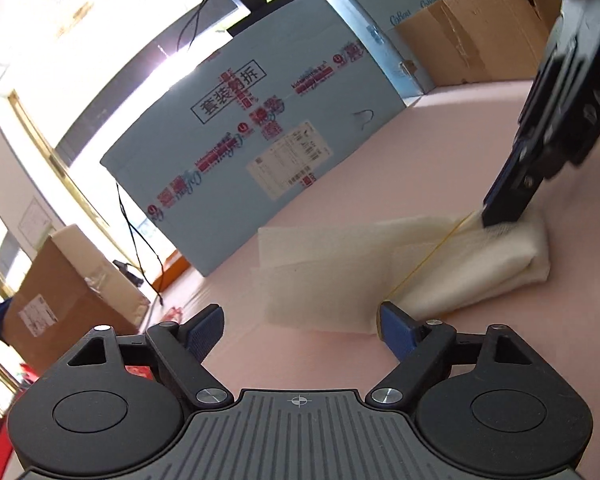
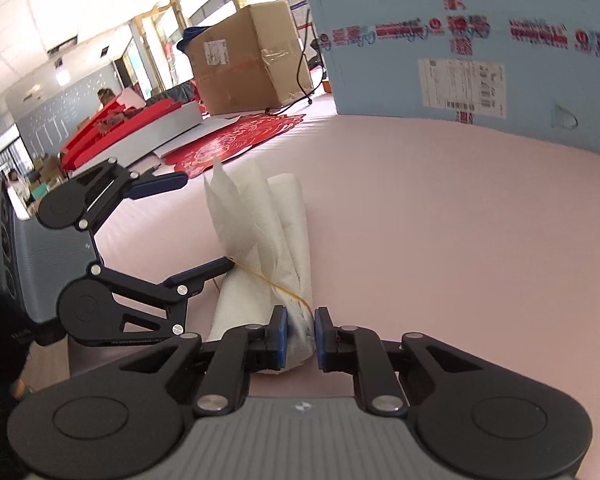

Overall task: Fold shopping bag
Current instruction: 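Adjust the rubber band around the bundle with the right gripper while the left gripper holds it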

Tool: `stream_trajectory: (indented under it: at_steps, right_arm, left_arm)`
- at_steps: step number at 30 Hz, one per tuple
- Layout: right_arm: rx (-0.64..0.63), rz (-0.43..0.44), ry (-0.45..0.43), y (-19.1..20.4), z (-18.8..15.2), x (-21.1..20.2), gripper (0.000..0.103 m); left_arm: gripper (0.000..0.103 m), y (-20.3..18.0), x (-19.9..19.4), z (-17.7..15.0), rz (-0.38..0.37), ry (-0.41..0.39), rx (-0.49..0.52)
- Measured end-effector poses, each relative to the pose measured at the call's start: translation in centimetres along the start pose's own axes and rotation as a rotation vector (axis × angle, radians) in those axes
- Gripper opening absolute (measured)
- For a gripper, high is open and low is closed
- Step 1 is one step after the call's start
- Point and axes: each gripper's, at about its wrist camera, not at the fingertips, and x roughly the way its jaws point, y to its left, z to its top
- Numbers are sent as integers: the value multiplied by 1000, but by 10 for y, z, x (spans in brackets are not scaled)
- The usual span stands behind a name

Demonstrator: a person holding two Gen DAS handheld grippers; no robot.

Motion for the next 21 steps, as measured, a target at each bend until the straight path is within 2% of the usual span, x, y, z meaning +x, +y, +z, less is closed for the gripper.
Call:
stream_trajectory:
  at_steps: [2,3,4,6,7,8,10,12,14,15,16,18,19,21]
  right_arm:
    - [70,37,9,-12,2,-1,13]
    - [63,40,12,-13,2,-1,13]
    - [34,32,16,-11,2,-1,13]
    - [-31,7,20,-3,3,0,13]
    - [-64,-8,21,2,3,0,13]
    - [-79,-16,21,4,3,1,13]
    - [-65,-7,21,0,3,1,14]
    - [-49,-1,18,-2,2,1,14]
    - [-50,-6,14,0,3,3,14]
    - [-52,-9,13,1,3,4,14]
    - [-50,-11,12,2,3,5,14]
    - [-42,-12,10,2,3,6,14]
    - [-41,-15,8,3,3,6,15]
    - [-47,-23,7,5,3,7,14]
  left_arm:
    - [86,-10,-1,-8,85,-139,219]
    - [86,-10,1,-9,93,-166,266]
    - [86,-7,5,-10,77,-207,318]
    - [86,6,13,-12,-34,-277,360]
    - [86,16,17,-12,-98,-277,327]
    - [86,34,24,-10,-206,-250,227]
    - [86,76,39,-11,-450,-171,-57]
    - [86,98,47,-18,-470,-131,-203]
    - [86,117,50,-26,-449,-104,-341]
    - [86,118,46,-27,-429,-108,-378]
    - [86,117,40,-23,-434,-130,-405]
    - [86,103,24,-11,-465,-190,-384]
    - [86,89,17,0,-475,-206,-332]
    - [86,54,12,20,-496,-189,-158]
